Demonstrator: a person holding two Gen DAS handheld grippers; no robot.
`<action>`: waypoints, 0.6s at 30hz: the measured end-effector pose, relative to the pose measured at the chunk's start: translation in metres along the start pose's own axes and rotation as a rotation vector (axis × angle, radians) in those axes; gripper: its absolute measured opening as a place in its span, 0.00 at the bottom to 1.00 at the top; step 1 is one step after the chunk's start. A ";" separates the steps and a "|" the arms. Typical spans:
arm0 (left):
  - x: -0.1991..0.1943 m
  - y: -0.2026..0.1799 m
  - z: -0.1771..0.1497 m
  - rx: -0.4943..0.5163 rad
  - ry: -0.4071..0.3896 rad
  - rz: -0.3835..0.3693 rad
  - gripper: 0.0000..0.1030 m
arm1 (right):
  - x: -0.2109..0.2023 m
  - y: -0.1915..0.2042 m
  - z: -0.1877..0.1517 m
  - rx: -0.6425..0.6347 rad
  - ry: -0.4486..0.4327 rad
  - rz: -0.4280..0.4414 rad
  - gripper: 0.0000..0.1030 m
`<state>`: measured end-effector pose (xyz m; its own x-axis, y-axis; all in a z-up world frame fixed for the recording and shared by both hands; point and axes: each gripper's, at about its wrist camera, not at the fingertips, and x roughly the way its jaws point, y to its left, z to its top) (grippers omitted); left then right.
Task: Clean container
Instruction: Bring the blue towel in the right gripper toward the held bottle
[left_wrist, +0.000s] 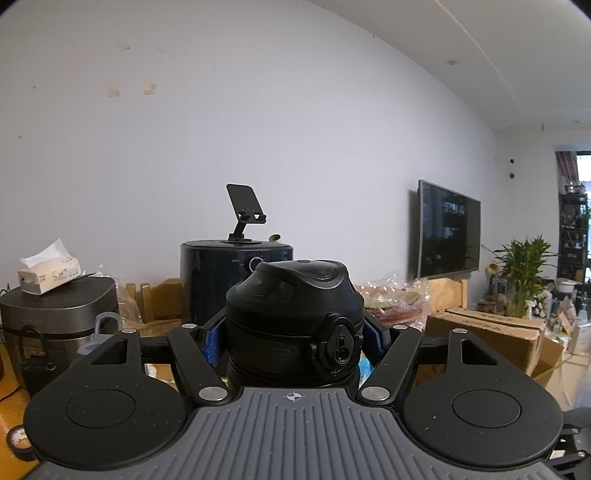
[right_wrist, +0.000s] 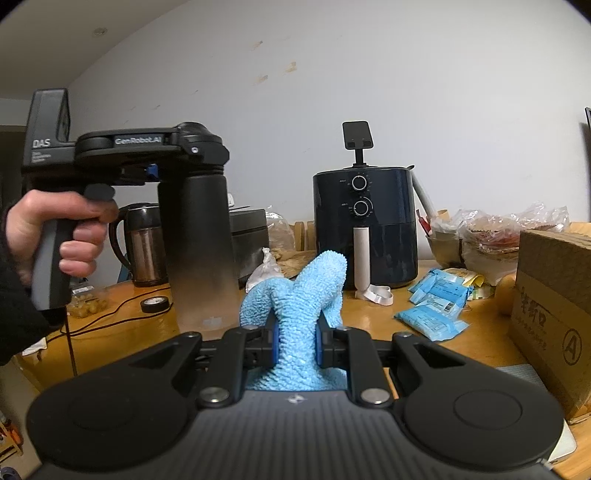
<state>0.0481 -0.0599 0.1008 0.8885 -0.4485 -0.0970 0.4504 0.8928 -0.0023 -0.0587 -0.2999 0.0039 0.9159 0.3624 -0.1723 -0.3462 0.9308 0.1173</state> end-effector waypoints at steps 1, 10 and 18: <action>-0.002 0.000 0.000 0.001 0.001 0.003 0.66 | 0.000 0.000 0.000 0.000 0.001 0.002 0.12; -0.019 0.007 -0.007 -0.009 0.017 0.019 0.66 | 0.003 0.005 -0.001 -0.004 0.007 0.013 0.12; -0.024 0.011 -0.027 -0.013 0.045 0.019 0.66 | 0.005 0.007 -0.002 -0.002 0.006 0.020 0.12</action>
<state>0.0296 -0.0378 0.0761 0.8920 -0.4294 -0.1415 0.4321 0.9018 -0.0129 -0.0570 -0.2913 0.0021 0.9074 0.3817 -0.1760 -0.3653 0.9233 0.1188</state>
